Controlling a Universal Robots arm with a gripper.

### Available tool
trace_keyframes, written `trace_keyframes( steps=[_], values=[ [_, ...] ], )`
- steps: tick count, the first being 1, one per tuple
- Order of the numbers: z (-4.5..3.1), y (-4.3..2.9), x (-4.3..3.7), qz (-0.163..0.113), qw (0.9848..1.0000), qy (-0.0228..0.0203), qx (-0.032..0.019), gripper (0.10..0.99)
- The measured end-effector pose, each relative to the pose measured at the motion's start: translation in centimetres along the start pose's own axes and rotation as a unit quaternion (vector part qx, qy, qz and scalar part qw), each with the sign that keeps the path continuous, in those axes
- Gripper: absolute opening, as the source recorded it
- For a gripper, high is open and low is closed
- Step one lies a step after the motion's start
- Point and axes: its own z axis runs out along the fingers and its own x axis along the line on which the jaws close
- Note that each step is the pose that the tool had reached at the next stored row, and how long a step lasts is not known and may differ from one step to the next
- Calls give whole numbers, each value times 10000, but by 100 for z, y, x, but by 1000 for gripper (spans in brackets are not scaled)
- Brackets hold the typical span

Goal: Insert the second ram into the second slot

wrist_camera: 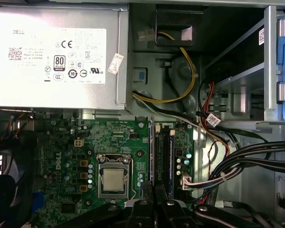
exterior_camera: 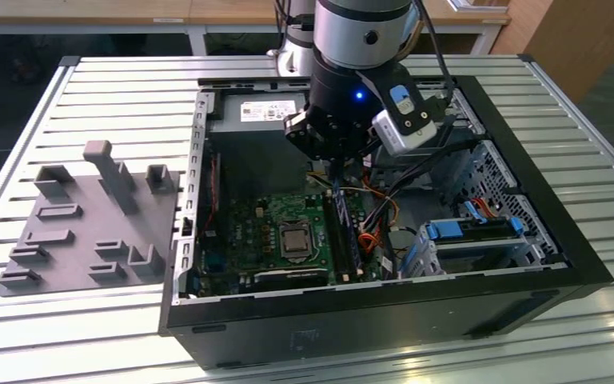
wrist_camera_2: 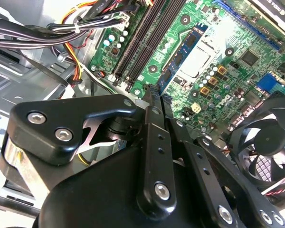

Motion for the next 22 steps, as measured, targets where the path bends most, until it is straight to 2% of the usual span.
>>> trace_keyframes(
  steps=[12,14,22],
  values=[
    [39,-1,1,0,10000,5,0,137],
    [118,-5,2,0,10000,12,0,137],
    [137,-5,2,1,10000,21,1,137]
  ],
)
